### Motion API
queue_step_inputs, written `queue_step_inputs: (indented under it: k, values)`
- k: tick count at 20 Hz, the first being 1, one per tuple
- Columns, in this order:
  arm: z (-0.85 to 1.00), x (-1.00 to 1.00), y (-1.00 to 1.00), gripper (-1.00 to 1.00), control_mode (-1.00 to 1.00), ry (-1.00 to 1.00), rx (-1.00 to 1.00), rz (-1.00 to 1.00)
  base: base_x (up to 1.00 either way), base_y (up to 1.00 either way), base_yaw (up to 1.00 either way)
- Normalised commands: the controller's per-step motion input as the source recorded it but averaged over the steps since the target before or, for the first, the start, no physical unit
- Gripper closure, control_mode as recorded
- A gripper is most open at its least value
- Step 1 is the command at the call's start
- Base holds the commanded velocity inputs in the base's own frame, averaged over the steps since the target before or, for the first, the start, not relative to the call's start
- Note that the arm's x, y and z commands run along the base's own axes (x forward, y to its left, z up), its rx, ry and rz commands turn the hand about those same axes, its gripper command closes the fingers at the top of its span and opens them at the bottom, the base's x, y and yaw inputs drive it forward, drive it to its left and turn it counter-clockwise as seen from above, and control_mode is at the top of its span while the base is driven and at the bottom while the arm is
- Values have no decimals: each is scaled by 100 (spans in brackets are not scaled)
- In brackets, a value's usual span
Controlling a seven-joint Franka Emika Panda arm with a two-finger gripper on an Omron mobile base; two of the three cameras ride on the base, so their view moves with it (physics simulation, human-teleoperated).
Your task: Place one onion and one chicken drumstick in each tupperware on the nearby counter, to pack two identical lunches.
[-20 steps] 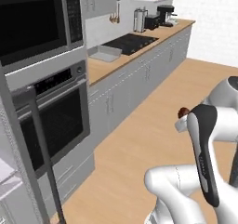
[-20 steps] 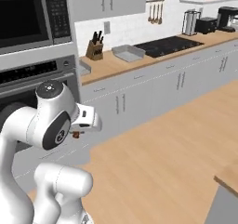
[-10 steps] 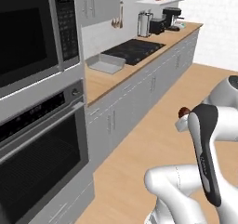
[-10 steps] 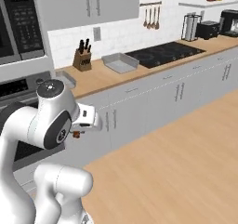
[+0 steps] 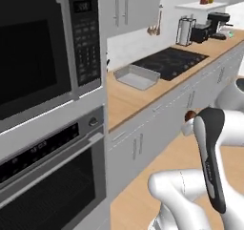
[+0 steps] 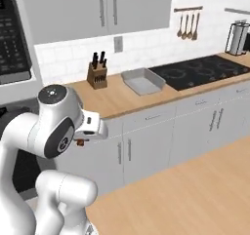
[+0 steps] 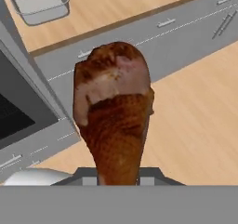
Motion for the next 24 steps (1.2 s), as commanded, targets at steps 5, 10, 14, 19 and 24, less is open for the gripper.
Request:
queue_step_inputs:
  k: [5, 10, 14, 19, 24]
  values:
    - [0, 0, 0, 100, 100, 0, 0, 0, 95, -3, 87]
    - [0, 0, 0, 100, 100, 0, 0, 0, 62, -51, 78]
    - [0, 0, 0, 100, 100, 0, 0, 0, 0, -100, 55]
    - [0, 0, 0, 100, 100, 0, 0, 0, 55, -82, 46]
    - [0, 0, 0, 100, 100, 0, 0, 0, 83, -4, 19]
